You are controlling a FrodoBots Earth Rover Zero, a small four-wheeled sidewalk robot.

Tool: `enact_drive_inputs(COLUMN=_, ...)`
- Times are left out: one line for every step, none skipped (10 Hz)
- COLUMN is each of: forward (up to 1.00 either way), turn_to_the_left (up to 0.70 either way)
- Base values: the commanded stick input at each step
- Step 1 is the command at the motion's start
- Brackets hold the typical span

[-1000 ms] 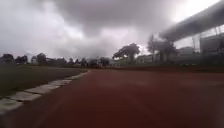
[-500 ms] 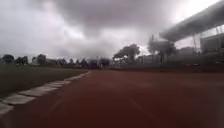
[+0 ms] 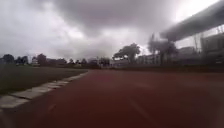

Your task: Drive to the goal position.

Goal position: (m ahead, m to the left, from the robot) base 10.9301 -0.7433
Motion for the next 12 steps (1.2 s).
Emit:
enact_drive_inputs(forward=0.50, turn_to_the_left=0.00)
enact_drive_inputs(forward=0.50, turn_to_the_left=0.00)
enact_drive_inputs(forward=0.50, turn_to_the_left=0.00)
enact_drive_inputs(forward=0.50, turn_to_the_left=0.00)
enact_drive_inputs(forward=0.50, turn_to_the_left=0.00)
enact_drive_inputs(forward=0.50, turn_to_the_left=0.00)
enact_drive_inputs(forward=0.50, turn_to_the_left=0.00)
enact_drive_inputs(forward=0.50, turn_to_the_left=0.00)
enact_drive_inputs(forward=0.50, turn_to_the_left=0.00)
enact_drive_inputs(forward=0.50, turn_to_the_left=0.00)
enact_drive_inputs(forward=0.50, turn_to_the_left=0.00)
enact_drive_inputs(forward=0.50, turn_to_the_left=0.00)
